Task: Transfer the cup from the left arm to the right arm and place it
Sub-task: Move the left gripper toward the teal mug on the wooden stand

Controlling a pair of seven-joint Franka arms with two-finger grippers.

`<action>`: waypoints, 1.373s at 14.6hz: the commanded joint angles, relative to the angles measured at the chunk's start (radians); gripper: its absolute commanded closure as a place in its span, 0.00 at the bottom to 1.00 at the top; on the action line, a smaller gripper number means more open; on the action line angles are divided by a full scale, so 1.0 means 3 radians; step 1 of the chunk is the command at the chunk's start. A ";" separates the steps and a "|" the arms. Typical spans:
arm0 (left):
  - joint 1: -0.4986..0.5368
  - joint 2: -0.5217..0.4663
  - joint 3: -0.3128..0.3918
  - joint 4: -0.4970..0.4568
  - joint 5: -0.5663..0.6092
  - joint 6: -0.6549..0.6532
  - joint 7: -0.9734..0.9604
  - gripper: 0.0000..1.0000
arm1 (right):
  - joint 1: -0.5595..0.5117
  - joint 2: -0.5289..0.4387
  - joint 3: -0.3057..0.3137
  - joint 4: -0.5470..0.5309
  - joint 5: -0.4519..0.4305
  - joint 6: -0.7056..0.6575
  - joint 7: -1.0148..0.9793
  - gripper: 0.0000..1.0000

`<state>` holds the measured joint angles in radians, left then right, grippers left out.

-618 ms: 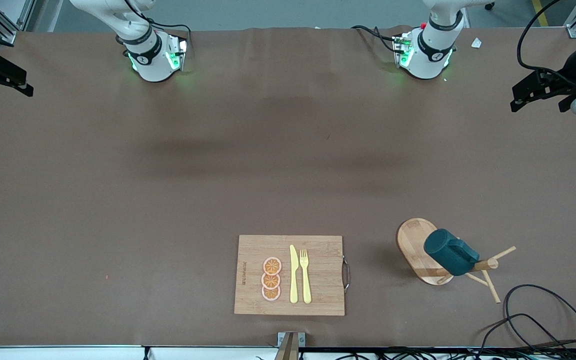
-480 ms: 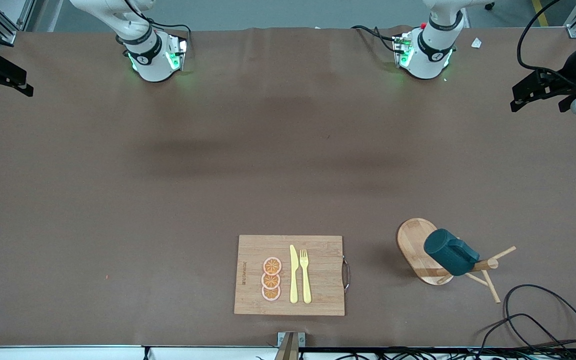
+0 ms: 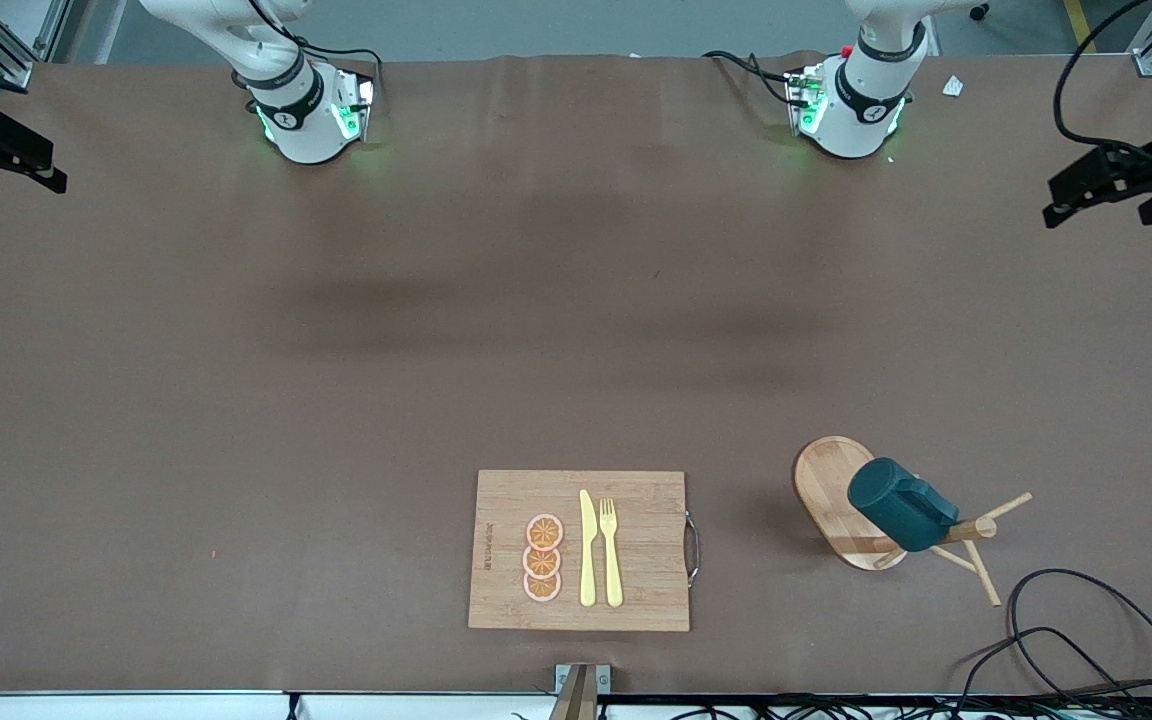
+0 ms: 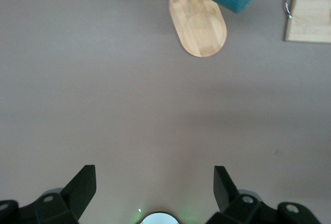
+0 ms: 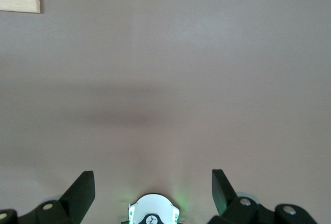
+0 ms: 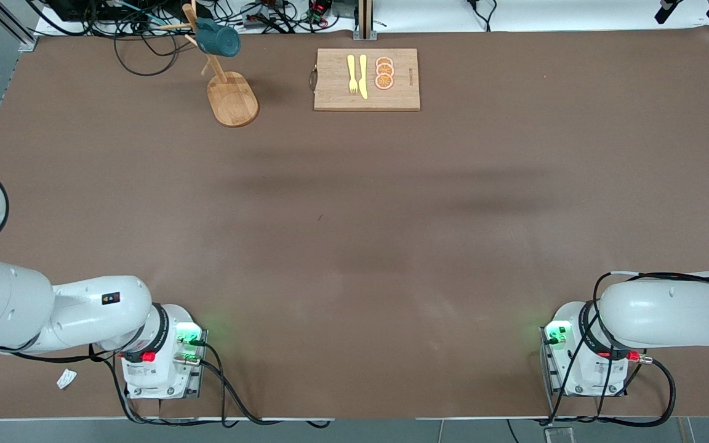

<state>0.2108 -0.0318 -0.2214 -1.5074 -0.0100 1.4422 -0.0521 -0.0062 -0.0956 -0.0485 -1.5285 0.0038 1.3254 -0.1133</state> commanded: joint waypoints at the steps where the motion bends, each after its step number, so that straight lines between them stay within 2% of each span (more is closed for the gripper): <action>1: 0.0074 0.0330 -0.0009 0.0279 -0.0008 0.0106 0.0010 0.00 | 0.0000 -0.0070 0.0008 -0.0059 -0.0053 -0.0011 -0.0021 0.00; 4: 0.0059 0.0509 -0.0009 0.0285 -0.0013 0.0443 -0.0107 0.00 | 0.0000 -0.0070 0.0013 -0.0059 -0.0058 -0.0011 -0.0021 0.00; 6: 0.0034 0.0703 -0.0014 0.0330 -0.0018 0.0587 -0.0469 0.00 | 0.0000 -0.0070 0.0014 -0.0059 -0.0058 -0.0011 -0.0026 0.00; 12: -0.0043 0.1281 -0.0106 0.0729 -0.0089 0.0965 -0.1522 0.00 | 0.0000 -0.0070 0.0014 -0.0059 -0.0053 -0.0011 -0.0026 0.00; 16: -0.0135 0.1532 -0.0116 0.0760 -0.0120 0.1450 -0.1993 0.02 | 0.0000 -0.0070 0.0013 -0.0054 -0.0059 -0.0011 -0.0026 0.00; 20: -0.0150 0.1726 -0.0116 0.0801 -0.0366 0.1773 -0.2264 0.04 | 0.0000 -0.0070 0.0014 -0.0054 -0.0053 -0.0011 -0.0026 0.00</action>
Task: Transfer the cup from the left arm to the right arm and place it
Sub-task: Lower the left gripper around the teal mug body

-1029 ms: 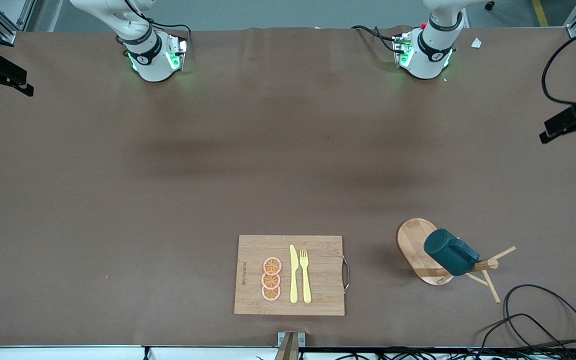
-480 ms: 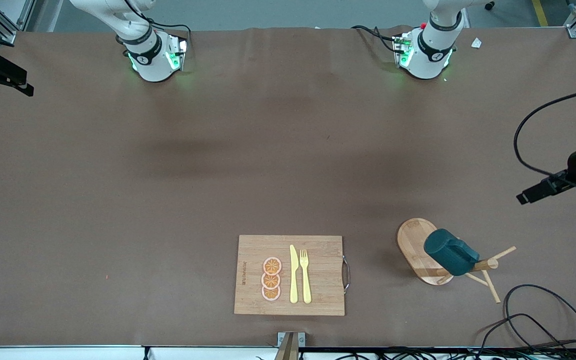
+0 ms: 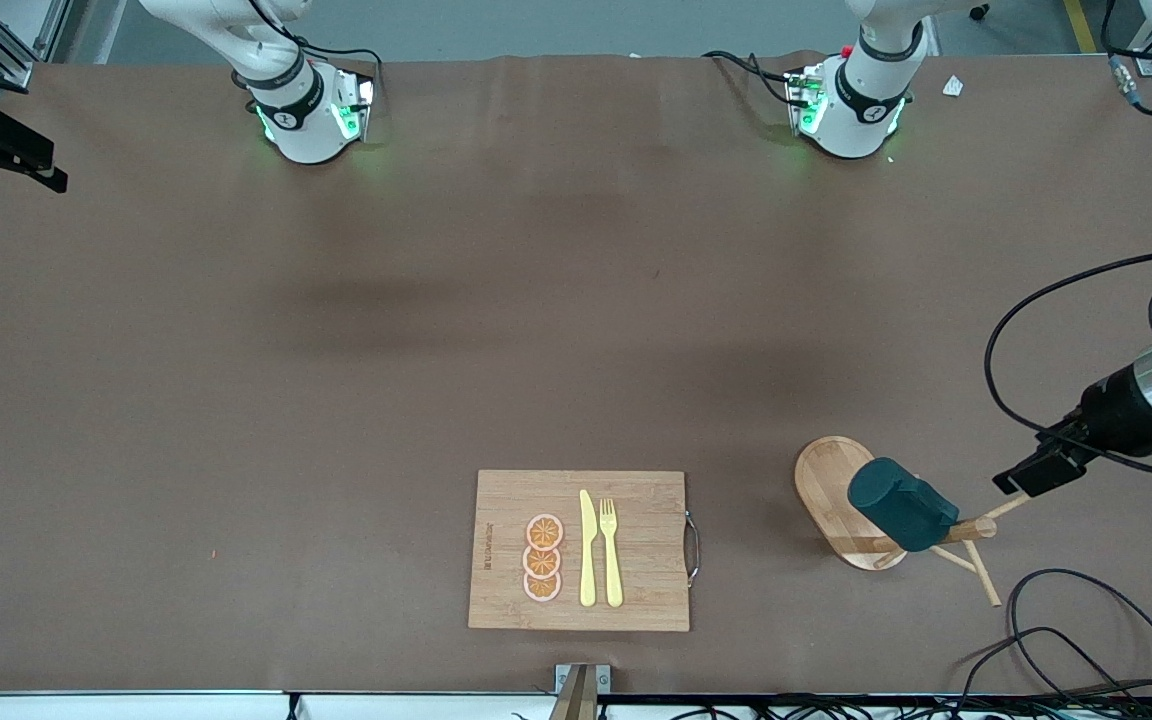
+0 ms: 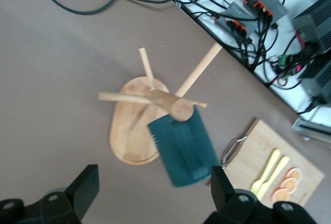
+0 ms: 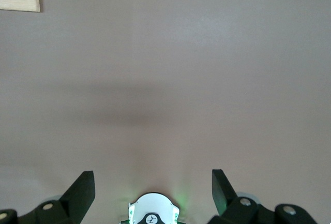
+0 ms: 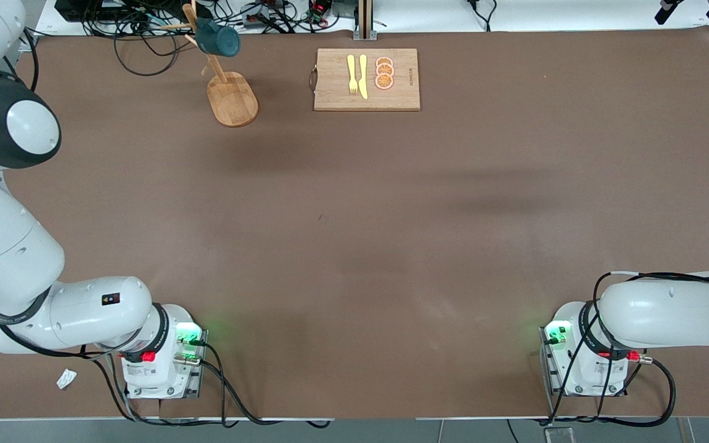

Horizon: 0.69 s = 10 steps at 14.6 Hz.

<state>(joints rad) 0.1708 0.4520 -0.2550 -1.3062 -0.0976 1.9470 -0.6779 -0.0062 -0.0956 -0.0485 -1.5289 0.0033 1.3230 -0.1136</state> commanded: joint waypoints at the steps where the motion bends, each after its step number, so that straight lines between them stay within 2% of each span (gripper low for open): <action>1: -0.0063 0.0150 0.0001 0.0130 -0.0073 0.0172 -0.0316 0.05 | 0.0000 -0.0070 0.0013 -0.0058 -0.0052 -0.0002 -0.0025 0.00; 4: -0.0144 0.0252 -0.0004 0.0130 -0.0073 0.0285 -0.0588 0.05 | 0.0000 -0.0070 0.0013 -0.0058 -0.0052 -0.0002 -0.0025 0.00; 10: -0.0211 0.0452 0.0001 0.0120 -0.0073 0.0412 -0.0624 0.01 | 0.0000 -0.0070 0.0008 -0.0063 -0.0016 0.0008 -0.0020 0.00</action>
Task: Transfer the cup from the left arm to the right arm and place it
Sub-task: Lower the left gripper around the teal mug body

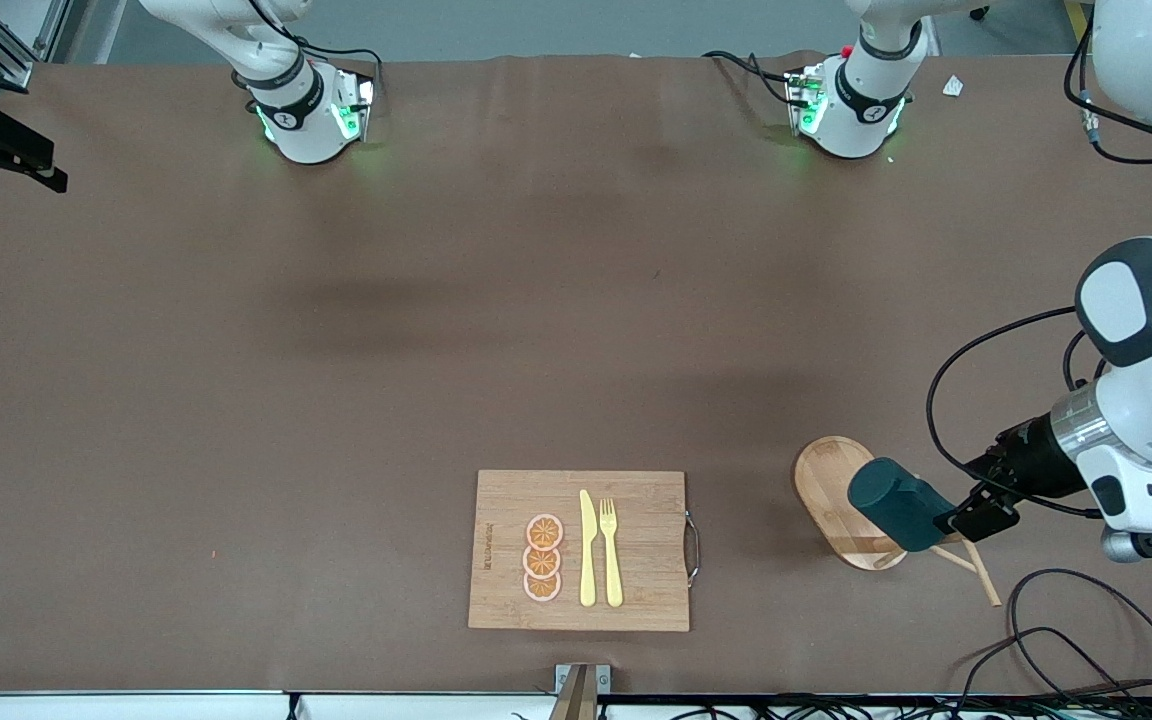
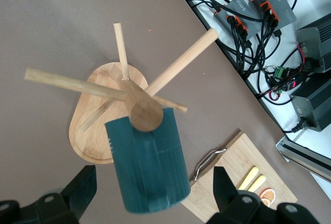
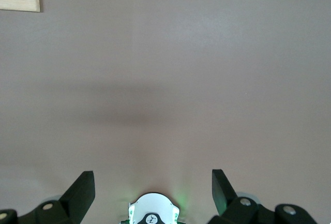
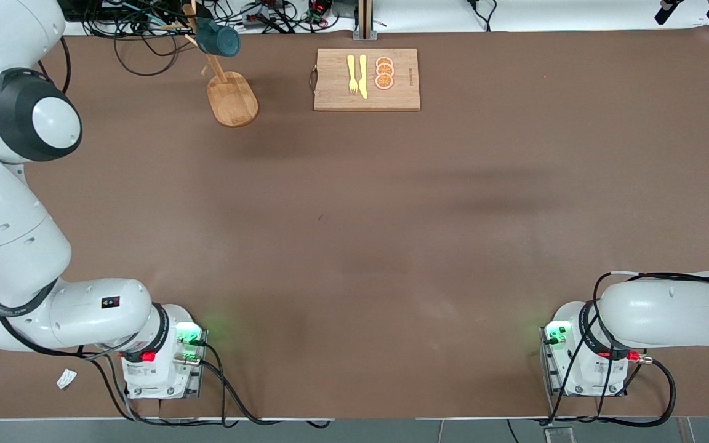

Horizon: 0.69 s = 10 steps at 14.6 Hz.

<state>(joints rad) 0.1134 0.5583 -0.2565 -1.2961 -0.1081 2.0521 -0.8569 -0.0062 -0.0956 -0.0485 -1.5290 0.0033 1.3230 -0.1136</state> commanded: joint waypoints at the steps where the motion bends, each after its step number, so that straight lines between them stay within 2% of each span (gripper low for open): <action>1: -0.0045 0.0133 0.0006 0.0087 -0.0039 0.0068 -0.0028 0.01 | -0.0005 -0.0070 0.0008 -0.0063 -0.0011 0.0013 -0.0020 0.00; 10: -0.0097 0.0225 0.0006 0.0061 -0.0039 0.0052 -0.0303 0.00 | -0.0005 -0.0070 0.0008 -0.0063 0.0035 0.0059 -0.0020 0.00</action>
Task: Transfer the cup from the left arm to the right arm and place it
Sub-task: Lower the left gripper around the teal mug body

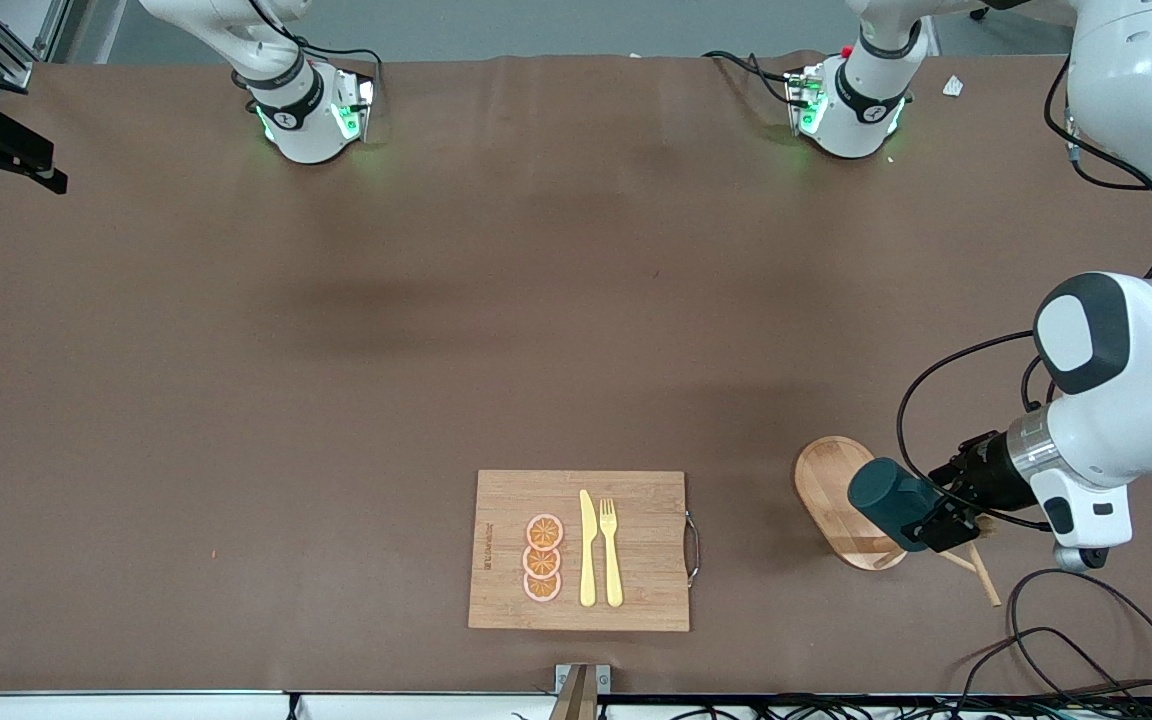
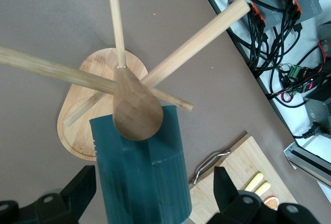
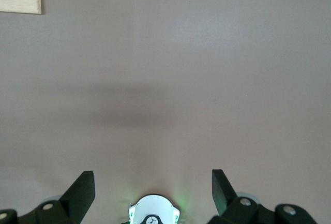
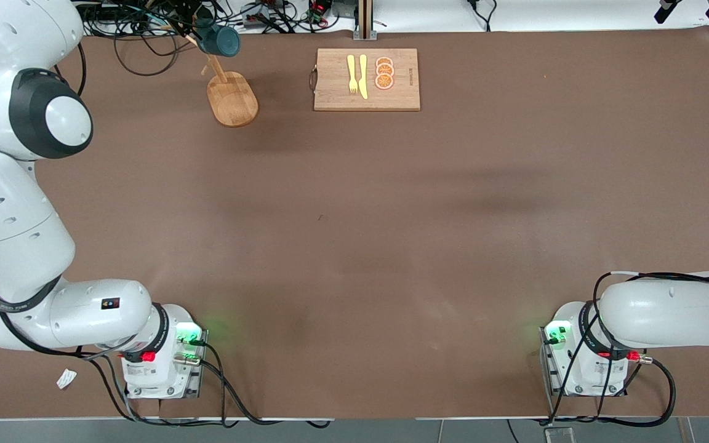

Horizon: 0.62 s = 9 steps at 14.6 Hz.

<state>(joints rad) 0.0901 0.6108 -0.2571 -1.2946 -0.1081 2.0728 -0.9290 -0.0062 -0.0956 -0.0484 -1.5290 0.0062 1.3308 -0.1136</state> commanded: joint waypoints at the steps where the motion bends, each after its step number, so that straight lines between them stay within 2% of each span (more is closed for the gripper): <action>1: -0.0014 0.0060 0.0008 0.0056 -0.0038 -0.0027 -0.0109 0.00 | -0.0005 -0.0070 0.0003 -0.0068 0.0025 0.0038 -0.0015 0.00; 5: -0.0009 0.0086 0.0008 0.0056 -0.0049 -0.0047 -0.0217 0.00 | -0.0015 -0.0070 -0.0002 -0.0068 0.0066 0.0059 -0.0015 0.00; 9: 0.0022 0.0091 0.0018 0.0056 -0.0268 -0.0047 -0.0217 0.00 | -0.0005 -0.0070 0.0003 -0.0073 0.0061 0.0028 0.0092 0.00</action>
<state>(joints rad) 0.0934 0.6326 -0.2548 -1.2942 -0.1566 2.0715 -0.9853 -0.0062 -0.0956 -0.0492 -1.5292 0.0139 1.3361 -0.1100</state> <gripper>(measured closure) 0.000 0.000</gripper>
